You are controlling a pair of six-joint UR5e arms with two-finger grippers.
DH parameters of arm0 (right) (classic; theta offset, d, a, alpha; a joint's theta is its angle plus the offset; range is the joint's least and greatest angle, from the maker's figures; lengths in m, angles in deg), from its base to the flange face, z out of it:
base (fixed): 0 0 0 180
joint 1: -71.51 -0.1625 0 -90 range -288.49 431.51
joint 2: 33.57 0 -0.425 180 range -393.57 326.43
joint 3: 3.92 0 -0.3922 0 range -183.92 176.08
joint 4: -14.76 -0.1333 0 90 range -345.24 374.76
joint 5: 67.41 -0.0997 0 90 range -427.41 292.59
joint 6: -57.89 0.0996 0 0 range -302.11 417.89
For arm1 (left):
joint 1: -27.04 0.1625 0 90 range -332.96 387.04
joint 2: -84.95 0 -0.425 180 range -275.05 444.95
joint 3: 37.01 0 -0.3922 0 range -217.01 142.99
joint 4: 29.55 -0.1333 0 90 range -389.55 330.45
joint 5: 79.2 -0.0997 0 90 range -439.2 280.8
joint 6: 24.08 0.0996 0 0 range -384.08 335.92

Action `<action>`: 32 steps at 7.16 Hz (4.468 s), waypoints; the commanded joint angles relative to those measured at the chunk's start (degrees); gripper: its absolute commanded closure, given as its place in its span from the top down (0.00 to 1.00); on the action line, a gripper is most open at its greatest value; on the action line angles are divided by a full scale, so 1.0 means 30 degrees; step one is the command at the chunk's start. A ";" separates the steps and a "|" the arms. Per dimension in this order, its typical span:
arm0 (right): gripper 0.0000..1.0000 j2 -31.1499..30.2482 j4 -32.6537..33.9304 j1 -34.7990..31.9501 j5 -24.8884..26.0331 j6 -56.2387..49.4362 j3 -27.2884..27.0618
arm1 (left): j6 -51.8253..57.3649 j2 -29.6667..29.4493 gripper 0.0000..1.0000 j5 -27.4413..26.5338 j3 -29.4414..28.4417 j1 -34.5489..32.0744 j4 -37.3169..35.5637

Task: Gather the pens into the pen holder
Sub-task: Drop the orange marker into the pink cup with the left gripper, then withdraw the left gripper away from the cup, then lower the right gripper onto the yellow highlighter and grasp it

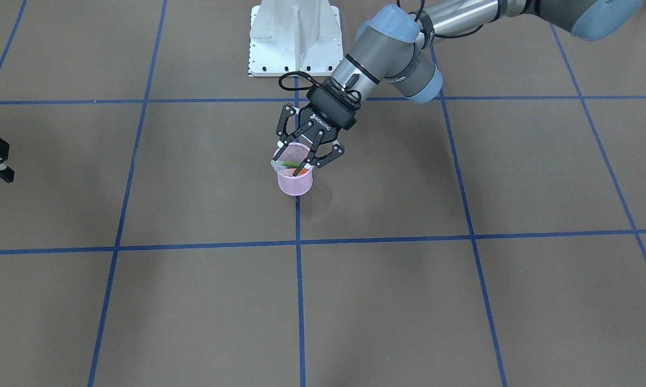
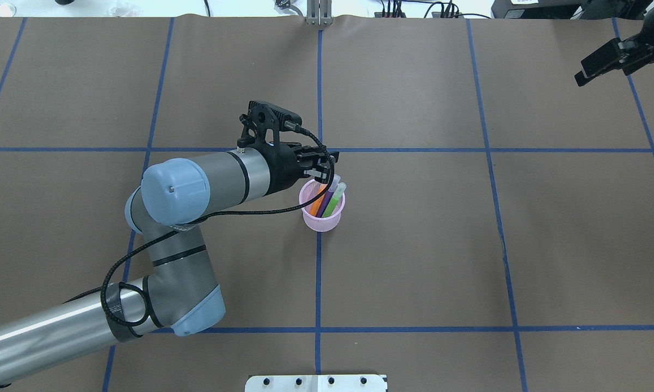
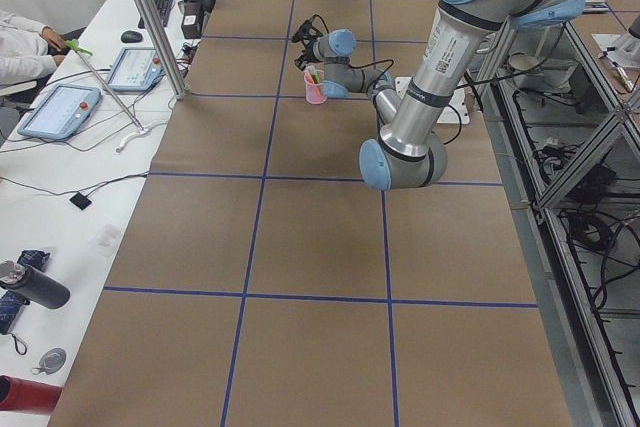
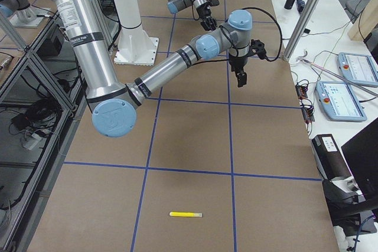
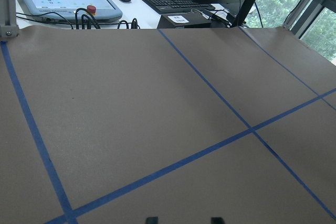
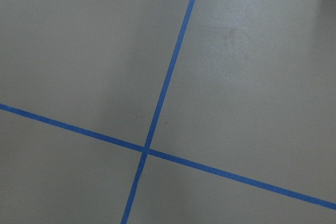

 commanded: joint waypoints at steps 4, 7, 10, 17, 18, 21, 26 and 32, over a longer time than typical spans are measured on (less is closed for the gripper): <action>1.00 -0.2015 -0.0029 -0.1517 -0.0302 -0.2473 0.0059 | 0.0200 0.3293 1.00 0.7676 0.3306 -0.4948 -0.5722; 1.00 -0.6168 0.0000 -0.3889 -0.0186 -0.8004 0.0204 | 0.7903 0.8499 1.00 1.3993 0.4052 -1.1249 -0.7470; 1.00 -0.7736 -0.0116 -0.5389 -0.0157 -1.0599 0.3037 | 1.6755 1.0829 1.00 1.9233 0.1340 -1.7779 -0.7502; 0.92 -0.8938 -1.6082 -0.5567 0.0779 -0.4976 1.3738 | 1.9038 1.2298 1.00 1.9397 0.1179 -1.9297 -0.7296; 0.86 -0.8909 -1.6084 -0.5566 0.0810 -0.4366 1.3827 | 1.9009 1.2414 1.00 1.9368 0.1180 -1.9297 -0.7006; 0.67 -0.8616 -1.6084 -0.5421 0.0985 -0.3979 1.4238 | 1.9009 1.2473 1.00 1.9367 0.1209 -1.9297 -0.6799; 0.62 -0.7035 -1.6084 -0.4747 0.1660 -0.3979 1.5995 | 1.9009 1.2532 1.00 1.9367 0.1267 -1.9297 -0.6564; 0.42 -0.7034 -1.6143 -0.4454 0.1484 -0.3949 1.6494 | 1.9009 1.2561 1.00 1.9309 0.1501 -1.9326 -0.6564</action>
